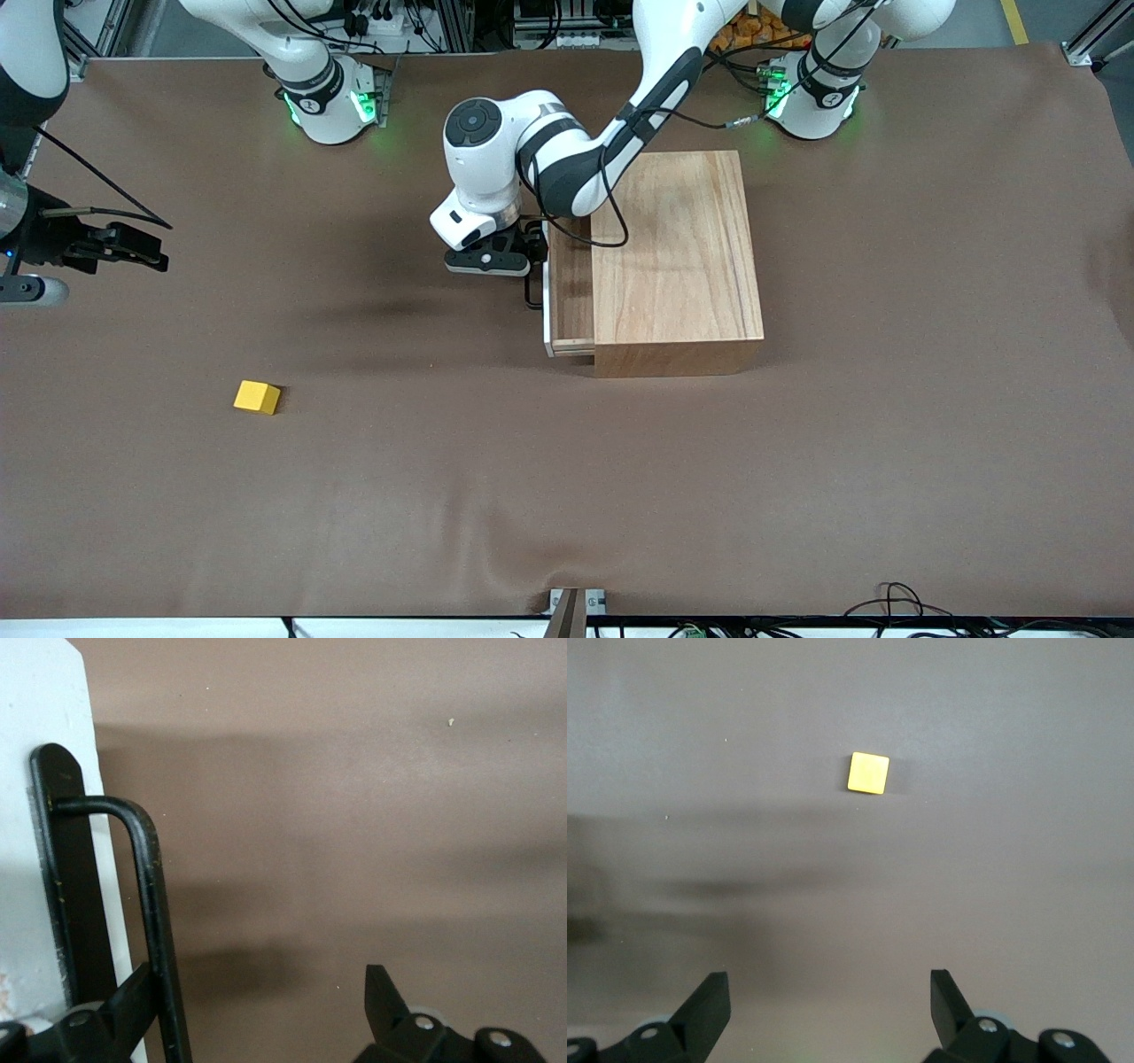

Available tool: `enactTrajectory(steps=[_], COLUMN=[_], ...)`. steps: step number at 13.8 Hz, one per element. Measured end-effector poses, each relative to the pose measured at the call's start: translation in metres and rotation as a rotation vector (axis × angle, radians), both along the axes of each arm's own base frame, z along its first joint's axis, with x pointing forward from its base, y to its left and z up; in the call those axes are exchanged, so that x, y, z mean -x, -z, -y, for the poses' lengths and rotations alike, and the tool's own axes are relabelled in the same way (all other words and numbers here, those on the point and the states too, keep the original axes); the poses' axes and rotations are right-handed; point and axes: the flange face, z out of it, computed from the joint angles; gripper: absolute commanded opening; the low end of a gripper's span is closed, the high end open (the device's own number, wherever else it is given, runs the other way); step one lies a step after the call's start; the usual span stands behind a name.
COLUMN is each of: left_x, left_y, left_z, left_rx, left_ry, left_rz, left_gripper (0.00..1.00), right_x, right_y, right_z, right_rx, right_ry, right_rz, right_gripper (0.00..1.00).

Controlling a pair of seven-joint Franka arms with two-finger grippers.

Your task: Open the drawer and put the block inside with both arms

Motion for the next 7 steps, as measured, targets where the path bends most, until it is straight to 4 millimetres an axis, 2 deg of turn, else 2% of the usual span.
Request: enactTrajectory(steps=[3, 7], left_x=[0.005, 0.013], left_y=[-0.004, -0.004], left_z=[0.011, 0.030], left_rx=[0.065, 0.151], left_ry=[0.012, 0.024], left_rz=[0.019, 0.029], left_gripper=[1.00, 1.00], right_x=[-0.009, -0.032], right_y=[0.023, 0.074], right_z=[0.002, 0.014], right_rx=[-0.002, 0.000], right_ry=[0.006, 0.006], right_rz=[-0.024, -0.016], right_gripper=[1.00, 1.00])
